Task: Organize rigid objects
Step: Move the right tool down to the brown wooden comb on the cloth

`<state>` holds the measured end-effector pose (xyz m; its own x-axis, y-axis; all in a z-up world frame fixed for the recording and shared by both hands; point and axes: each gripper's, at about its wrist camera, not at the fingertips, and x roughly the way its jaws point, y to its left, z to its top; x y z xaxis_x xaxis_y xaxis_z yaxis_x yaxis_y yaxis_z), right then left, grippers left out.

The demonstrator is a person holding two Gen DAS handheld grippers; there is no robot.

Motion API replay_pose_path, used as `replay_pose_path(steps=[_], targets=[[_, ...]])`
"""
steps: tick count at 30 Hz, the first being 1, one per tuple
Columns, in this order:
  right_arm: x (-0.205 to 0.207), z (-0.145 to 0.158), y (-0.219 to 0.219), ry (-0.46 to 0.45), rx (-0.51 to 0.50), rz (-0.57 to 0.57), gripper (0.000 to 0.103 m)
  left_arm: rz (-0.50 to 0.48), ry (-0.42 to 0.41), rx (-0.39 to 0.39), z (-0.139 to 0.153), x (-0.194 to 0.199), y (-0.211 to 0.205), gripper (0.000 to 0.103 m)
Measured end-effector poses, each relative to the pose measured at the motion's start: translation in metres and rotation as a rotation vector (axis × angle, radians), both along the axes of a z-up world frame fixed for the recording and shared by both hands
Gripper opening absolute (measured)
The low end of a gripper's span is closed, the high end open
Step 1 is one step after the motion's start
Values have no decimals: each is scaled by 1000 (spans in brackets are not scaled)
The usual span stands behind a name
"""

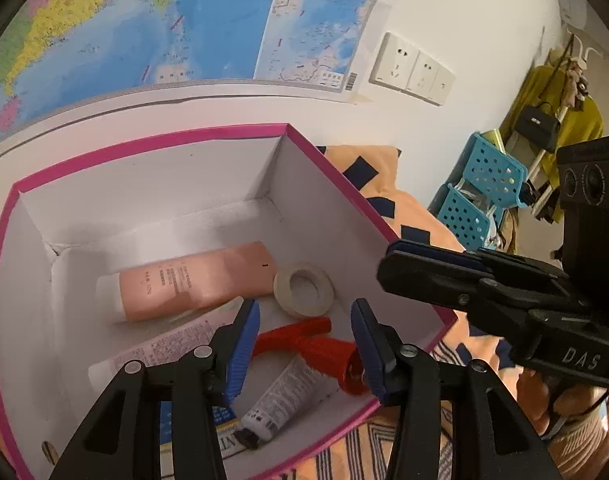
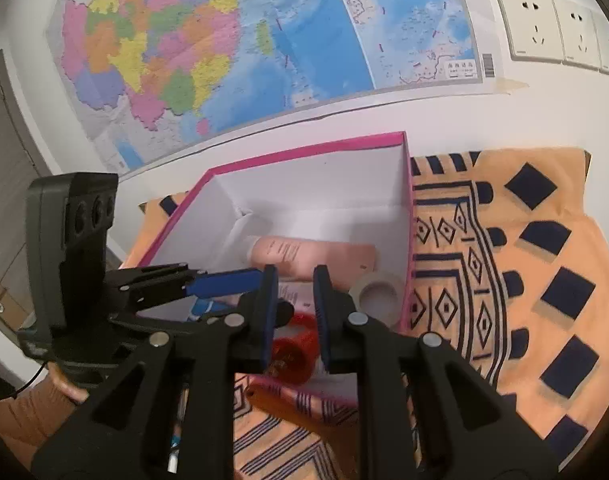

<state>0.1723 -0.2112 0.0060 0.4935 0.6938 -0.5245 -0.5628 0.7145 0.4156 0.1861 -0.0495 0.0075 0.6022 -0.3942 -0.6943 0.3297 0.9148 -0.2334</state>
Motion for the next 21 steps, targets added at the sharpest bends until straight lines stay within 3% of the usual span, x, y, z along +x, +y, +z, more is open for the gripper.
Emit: replay_pose_path(steps=[6,15,21], targets=[[-14,-1,-11,7,14,11,27,14,-23,61,-2,-11,-3,49],[-55,1,-34,-21,82,66,30,-14,-127,20,10,-60,3,56],[-74,-17,-43,10,74,73,32,-7,-158,20,8,-90,4,57]])
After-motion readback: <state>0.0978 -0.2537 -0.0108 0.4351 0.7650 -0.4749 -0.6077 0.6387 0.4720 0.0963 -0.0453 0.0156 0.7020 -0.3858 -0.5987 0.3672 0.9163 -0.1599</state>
